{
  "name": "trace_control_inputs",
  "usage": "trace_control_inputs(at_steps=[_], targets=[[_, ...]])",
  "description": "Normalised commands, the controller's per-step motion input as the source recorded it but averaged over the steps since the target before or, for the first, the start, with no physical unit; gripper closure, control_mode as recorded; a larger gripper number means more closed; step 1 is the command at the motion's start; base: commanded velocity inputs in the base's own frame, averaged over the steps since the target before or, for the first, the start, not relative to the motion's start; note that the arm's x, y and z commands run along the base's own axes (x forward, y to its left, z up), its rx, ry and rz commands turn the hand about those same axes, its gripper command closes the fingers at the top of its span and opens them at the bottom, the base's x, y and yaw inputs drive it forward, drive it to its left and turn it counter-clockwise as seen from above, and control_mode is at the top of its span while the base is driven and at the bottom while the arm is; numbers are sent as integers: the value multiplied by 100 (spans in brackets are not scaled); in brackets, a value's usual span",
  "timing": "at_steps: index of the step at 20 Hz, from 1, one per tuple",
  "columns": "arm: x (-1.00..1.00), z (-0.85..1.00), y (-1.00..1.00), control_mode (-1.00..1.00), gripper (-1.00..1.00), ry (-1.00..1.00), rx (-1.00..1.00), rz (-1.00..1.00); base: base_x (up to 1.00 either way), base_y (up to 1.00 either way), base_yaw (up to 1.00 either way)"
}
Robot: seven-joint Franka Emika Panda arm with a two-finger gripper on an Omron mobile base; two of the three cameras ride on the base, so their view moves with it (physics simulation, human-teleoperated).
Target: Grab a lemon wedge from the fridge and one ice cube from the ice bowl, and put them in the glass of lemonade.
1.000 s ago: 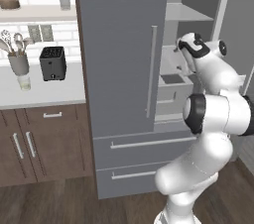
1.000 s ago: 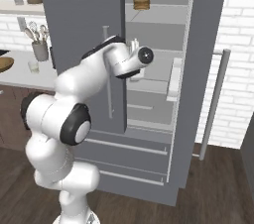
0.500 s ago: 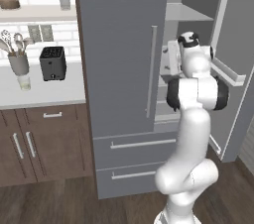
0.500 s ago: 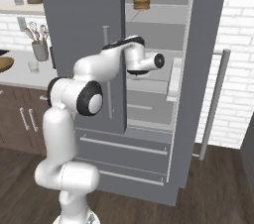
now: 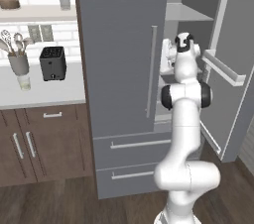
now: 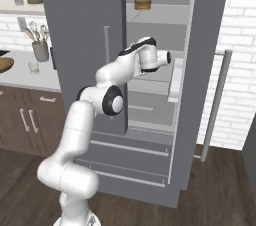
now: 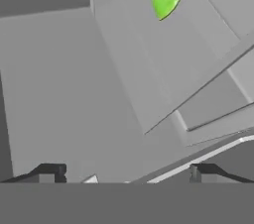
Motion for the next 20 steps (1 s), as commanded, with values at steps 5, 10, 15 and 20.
trace_control_inputs(at_steps=[5,10,15,20], targets=[[-76,8,97,-100,-100,-1,-12,32,0,0,0],[-100,4,56,-100,-100,-27,-7,3,0,0,0],[-100,0,84,-100,-100,-38,-16,0,0,0,0],[-100,0,99,-100,-100,-41,-22,0,0,0,0]])
